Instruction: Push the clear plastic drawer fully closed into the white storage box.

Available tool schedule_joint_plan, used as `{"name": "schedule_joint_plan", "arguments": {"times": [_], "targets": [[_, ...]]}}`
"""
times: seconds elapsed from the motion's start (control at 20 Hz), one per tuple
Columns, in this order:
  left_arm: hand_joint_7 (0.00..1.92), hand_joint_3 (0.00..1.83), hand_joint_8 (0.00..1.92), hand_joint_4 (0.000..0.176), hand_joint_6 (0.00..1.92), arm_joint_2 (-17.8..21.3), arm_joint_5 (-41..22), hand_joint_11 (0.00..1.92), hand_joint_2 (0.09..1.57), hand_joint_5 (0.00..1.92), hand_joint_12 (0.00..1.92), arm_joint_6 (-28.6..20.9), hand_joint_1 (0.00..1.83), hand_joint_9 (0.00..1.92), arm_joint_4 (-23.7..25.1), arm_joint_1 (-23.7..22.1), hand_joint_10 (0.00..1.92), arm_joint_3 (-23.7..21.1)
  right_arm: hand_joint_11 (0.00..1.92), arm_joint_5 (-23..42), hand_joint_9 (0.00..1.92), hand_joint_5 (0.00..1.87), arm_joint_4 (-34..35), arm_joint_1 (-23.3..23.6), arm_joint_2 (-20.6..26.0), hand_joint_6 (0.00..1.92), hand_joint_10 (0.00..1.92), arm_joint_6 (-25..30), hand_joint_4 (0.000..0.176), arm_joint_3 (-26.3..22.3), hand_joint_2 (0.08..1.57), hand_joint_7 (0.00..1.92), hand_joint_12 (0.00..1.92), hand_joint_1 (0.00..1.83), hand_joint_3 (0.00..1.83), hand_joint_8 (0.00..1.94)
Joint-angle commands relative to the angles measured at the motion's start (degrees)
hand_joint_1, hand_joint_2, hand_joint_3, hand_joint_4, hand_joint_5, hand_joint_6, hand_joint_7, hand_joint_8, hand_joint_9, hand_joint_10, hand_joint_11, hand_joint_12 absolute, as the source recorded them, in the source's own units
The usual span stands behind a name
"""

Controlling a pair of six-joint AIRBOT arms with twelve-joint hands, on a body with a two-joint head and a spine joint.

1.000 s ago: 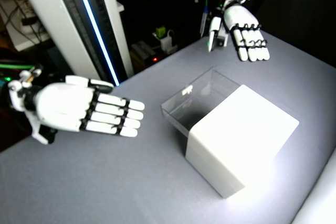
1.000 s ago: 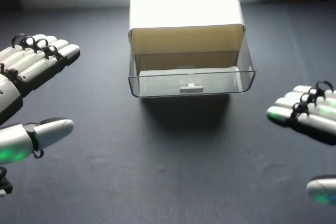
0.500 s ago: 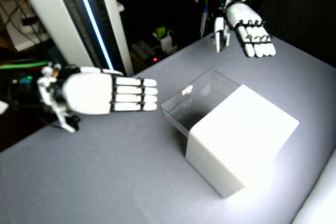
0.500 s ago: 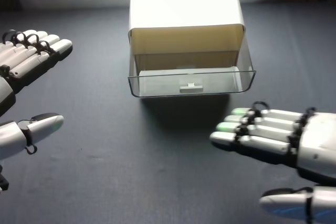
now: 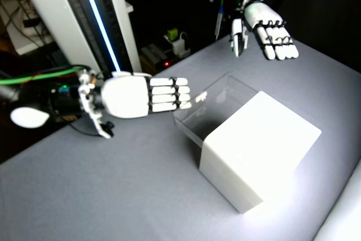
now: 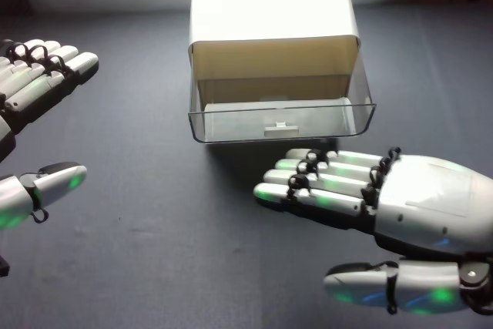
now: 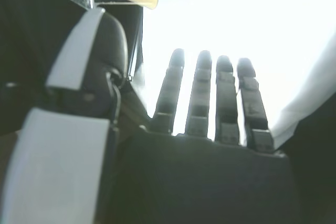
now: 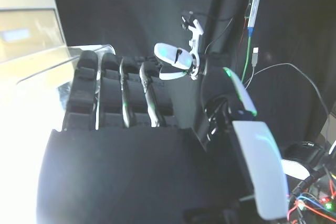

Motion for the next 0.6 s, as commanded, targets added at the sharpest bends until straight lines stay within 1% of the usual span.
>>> {"name": "schedule_joint_plan", "arguments": {"times": [0.0,0.05,0.15,0.2,0.25,0.3,0.35,0.4,0.45,0.5,0.55], "targets": [[0.00,0.00,0.00,0.026,0.00,0.7,-7.9,0.00,1.36,0.00,0.00,0.2,0.39,0.00,-1.1,-0.1,0.00,-0.1,0.00,7.0,0.00,0.00,0.5,1.0,-0.4,0.00,0.00,0.4,0.000,0.1,1.45,0.00,0.00,0.25,0.00,0.00],[0.00,0.01,0.00,0.019,0.00,0.8,-8.0,0.00,1.36,0.00,0.00,0.3,0.39,0.00,-1.3,0.0,0.00,-0.2,0.00,7.0,0.00,0.00,0.3,1.5,-0.7,0.00,0.00,0.4,0.000,0.3,1.46,0.00,0.00,0.22,0.00,0.00],[0.00,0.01,0.00,0.018,0.00,0.8,-8.1,0.00,1.37,0.00,0.00,0.3,0.39,0.00,-1.4,0.1,0.00,-0.2,0.00,6.9,0.00,0.00,0.0,2.3,-1.3,0.00,0.00,0.4,0.000,0.7,1.46,0.00,0.00,0.19,0.00,0.00],[0.00,0.01,0.00,0.008,0.00,0.8,-8.1,0.00,1.37,0.00,0.00,0.3,0.38,0.00,-1.4,0.1,0.00,-0.2,0.00,6.8,0.00,0.00,-0.1,2.7,-1.6,0.00,0.00,0.4,0.000,1.0,1.46,0.00,0.00,0.15,0.00,0.00],[0.00,0.01,0.00,0.006,0.00,0.8,-8.2,0.00,1.37,0.00,0.00,0.3,0.38,0.00,-1.5,0.1,0.00,-0.2,0.00,6.7,0.00,0.00,-0.2,3.0,-1.8,0.00,0.00,0.4,0.000,1.1,1.47,0.00,0.00,0.14,0.00,0.00],[0.00,0.01,0.00,0.009,0.00,0.8,-8.3,0.00,1.38,0.00,0.00,0.3,0.38,0.00,-1.5,0.2,0.00,-0.2,0.00,6.5,0.00,0.00,-0.2,3.3,-2.0,0.00,0.00,0.2,0.000,1.4,1.47,0.00,0.00,0.11,0.01,0.00],[0.00,0.01,0.00,0.006,0.00,0.8,-8.4,0.00,1.38,0.00,0.00,0.3,0.37,0.00,-1.6,0.2,0.00,-0.2,0.00,6.3,0.00,0.00,-0.2,3.7,-2.2,0.00,0.00,0.1,0.000,1.7,1.46,0.00,0.00,0.17,0.00,0.00],[0.00,0.01,0.00,0.008,0.00,0.8,-8.4,0.00,1.39,0.00,0.00,0.3,0.31,0.00,-1.6,0.2,0.00,-0.2,0.00,6.2,0.00,0.00,-0.2,3.9,-2.3,0.00,0.00,-0.1,0.000,1.8,1.47,0.00,0.00,0.07,0.00,0.00],[0.00,0.01,0.00,0.008,0.00,0.8,-8.4,0.00,1.39,0.00,0.00,0.3,0.31,0.00,-1.6,0.2,0.00,-0.2,0.00,6.1,0.00,0.00,-0.2,4.1,-2.3,0.00,0.00,-0.3,0.000,1.8,1.47,0.00,0.00,0.07,0.00,0.00],[0.00,0.01,0.00,0.017,0.00,0.8,-8.4,0.00,1.38,0.00,0.00,0.3,0.26,0.00,-1.6,0.3,0.00,-0.2,0.00,6.0,0.00,0.00,-0.3,4.4,-2.3,0.00,0.00,-0.5,0.000,1.9,1.48,0.00,0.00,0.06,0.01,0.00],[0.00,0.00,0.00,0.014,0.00,0.8,-8.5,0.00,1.37,0.00,0.00,0.3,0.25,0.00,-1.6,0.3,0.00,-0.2,0.00,6.0,0.00,0.00,-0.4,4.6,-2.3,0.00,0.00,-0.9,0.000,1.9,1.49,0.00,0.00,0.01,0.01,0.00]]}}
